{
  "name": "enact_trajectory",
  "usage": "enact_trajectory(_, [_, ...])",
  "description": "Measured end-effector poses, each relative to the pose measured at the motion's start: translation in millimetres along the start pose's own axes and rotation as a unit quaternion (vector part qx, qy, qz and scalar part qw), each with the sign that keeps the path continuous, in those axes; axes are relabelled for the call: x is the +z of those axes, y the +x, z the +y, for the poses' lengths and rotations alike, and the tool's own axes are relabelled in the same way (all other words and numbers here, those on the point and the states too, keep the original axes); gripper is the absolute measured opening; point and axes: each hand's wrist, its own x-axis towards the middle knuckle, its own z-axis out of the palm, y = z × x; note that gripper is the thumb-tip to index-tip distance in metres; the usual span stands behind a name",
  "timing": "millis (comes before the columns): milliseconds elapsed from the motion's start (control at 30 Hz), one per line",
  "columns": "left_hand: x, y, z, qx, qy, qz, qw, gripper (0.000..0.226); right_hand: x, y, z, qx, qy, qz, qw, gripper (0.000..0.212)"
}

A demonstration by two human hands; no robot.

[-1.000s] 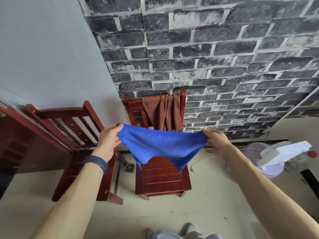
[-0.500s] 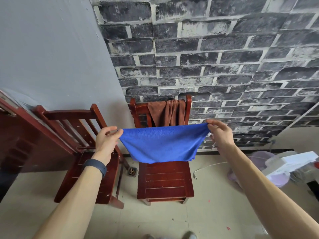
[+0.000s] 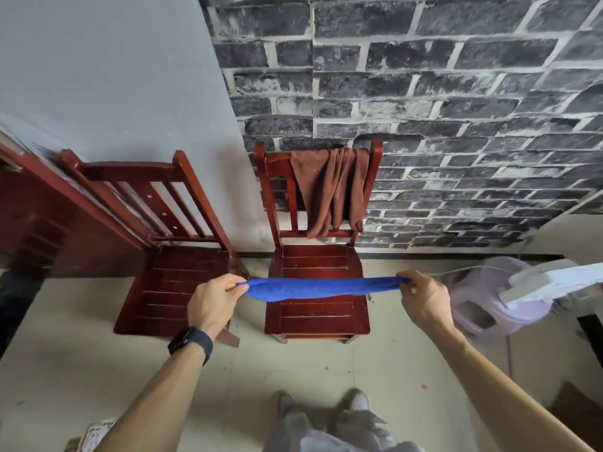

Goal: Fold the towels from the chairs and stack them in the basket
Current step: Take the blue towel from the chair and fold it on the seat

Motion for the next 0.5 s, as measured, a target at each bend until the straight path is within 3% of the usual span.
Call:
enact_trajectory(200, [38,-13,-50,-0.034,0.043,-0.095,0.994,0.010,35,-29,33,0.086,-0.069,-0.087,0.990,0.028])
enact_trajectory(500, [91,69,-56,-0.048,0.051,-0.080,0.994,0.015,91,34,31,0.092,-0.074,-0.058,0.991,0.024])
